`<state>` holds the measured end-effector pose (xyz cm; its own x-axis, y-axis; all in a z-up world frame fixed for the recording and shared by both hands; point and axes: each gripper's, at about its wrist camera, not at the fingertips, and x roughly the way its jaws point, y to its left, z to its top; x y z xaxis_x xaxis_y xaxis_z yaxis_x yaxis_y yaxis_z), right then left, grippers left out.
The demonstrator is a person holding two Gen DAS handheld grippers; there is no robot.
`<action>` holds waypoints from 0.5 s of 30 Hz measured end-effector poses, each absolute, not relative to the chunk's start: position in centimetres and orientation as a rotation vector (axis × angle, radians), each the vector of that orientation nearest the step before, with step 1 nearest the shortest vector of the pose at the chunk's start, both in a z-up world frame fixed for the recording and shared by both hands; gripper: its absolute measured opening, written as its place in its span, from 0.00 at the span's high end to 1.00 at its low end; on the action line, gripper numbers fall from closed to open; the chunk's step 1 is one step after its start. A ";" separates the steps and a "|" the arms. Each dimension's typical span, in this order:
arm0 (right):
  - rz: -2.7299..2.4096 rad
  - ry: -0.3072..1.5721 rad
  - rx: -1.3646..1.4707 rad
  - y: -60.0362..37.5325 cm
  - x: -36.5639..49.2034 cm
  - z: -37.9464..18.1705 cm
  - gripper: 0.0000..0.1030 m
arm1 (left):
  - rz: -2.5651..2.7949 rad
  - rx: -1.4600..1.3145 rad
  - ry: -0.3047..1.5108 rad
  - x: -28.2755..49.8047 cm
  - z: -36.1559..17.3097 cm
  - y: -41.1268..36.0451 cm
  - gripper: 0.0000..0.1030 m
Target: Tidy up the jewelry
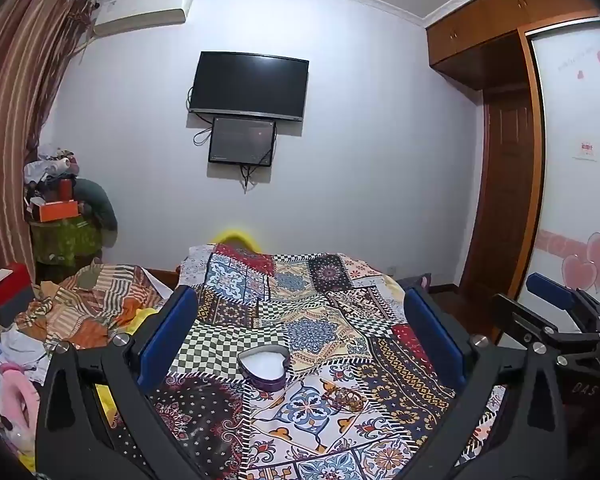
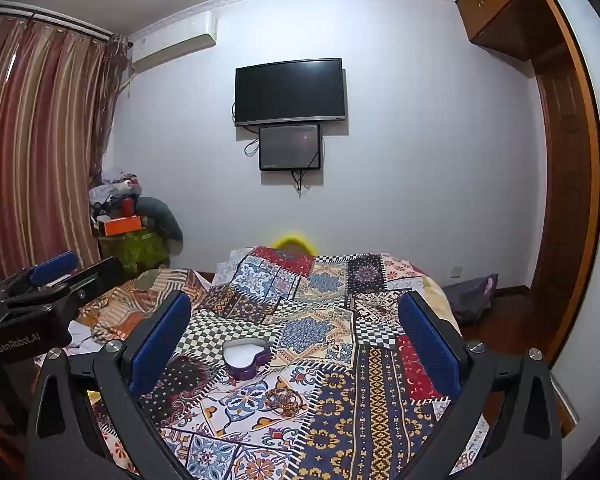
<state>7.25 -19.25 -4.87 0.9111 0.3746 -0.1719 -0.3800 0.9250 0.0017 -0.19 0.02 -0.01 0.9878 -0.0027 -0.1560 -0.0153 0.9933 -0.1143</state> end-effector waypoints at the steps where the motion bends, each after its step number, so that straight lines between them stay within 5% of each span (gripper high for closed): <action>1: 0.389 0.172 -0.034 -19.3 7.3 -4.9 0.00 | 0.012 -0.113 0.154 -0.3 0.0 0.0 0.00; 15: 0.391 0.180 -0.019 -19.4 7.4 -4.8 0.00 | 0.008 -0.106 0.201 0.7 -0.3 -0.1 0.00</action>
<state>7.36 -19.45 -4.84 0.9088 0.3774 -0.1780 -0.3808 0.9245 0.0159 0.73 -0.05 -0.33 0.9798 -0.0023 -0.1997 -0.0188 0.9944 -0.1039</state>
